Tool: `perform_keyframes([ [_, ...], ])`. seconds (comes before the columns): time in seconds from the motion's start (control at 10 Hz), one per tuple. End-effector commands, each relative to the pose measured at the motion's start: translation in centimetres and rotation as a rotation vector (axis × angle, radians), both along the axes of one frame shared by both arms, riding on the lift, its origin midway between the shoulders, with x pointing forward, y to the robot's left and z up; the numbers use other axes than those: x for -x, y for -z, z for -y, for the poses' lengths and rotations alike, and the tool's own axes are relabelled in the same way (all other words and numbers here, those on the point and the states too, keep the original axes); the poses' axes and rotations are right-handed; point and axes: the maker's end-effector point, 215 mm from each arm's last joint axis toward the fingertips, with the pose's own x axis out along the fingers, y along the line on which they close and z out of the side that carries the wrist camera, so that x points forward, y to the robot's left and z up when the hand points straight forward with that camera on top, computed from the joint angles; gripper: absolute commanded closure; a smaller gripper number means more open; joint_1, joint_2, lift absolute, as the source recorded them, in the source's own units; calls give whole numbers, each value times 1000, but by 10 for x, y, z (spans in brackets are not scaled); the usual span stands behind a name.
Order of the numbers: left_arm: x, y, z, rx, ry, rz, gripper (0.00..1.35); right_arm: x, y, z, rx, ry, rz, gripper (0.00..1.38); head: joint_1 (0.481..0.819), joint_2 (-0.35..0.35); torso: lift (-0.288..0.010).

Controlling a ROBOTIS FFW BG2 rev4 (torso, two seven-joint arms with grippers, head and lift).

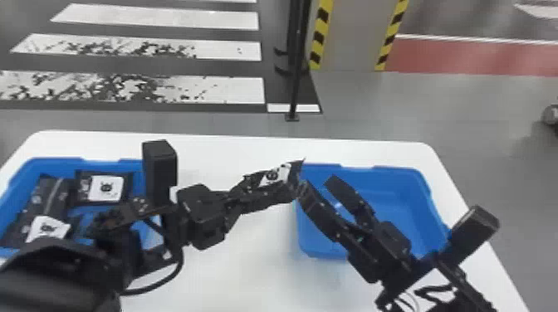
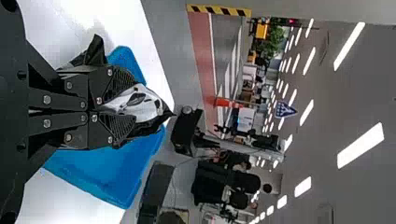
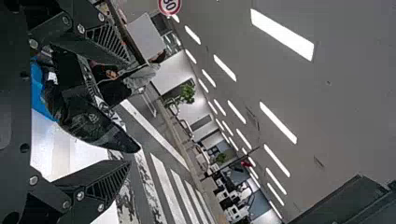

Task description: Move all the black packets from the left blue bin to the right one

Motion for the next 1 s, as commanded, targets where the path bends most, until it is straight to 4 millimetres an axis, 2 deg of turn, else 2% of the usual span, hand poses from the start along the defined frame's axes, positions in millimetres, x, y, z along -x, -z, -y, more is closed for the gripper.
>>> perform_keyframes([
  [0.0, 5, -1, 13, 16, 30, -5, 1211, -8, 6, -6, 14, -14, -1, 298, 695, -106, -150],
  [0.4, 11, 1, 24, 36, 58, -23, 1211, -36, 25, 4, 44, 19, -17, 309, 695, -129, -150],
  [0.5, 11, -1, 26, 39, 62, -19, 1211, -42, 25, 5, 45, 27, -19, 351, 695, -136, -150],
  [0.6, 12, -2, 28, 44, 68, -22, 1211, -48, 29, 7, 43, 32, -26, 510, 695, -141, -150],
  [0.8, 13, 0, 28, 47, 69, -28, 1211, -50, 29, 9, 32, 43, -33, 1312, 695, -147, -150],
  [0.9, 12, 1, 27, 46, 66, -27, 1211, -49, 31, 9, 24, 42, -38, 1280, 695, -149, -150],
])
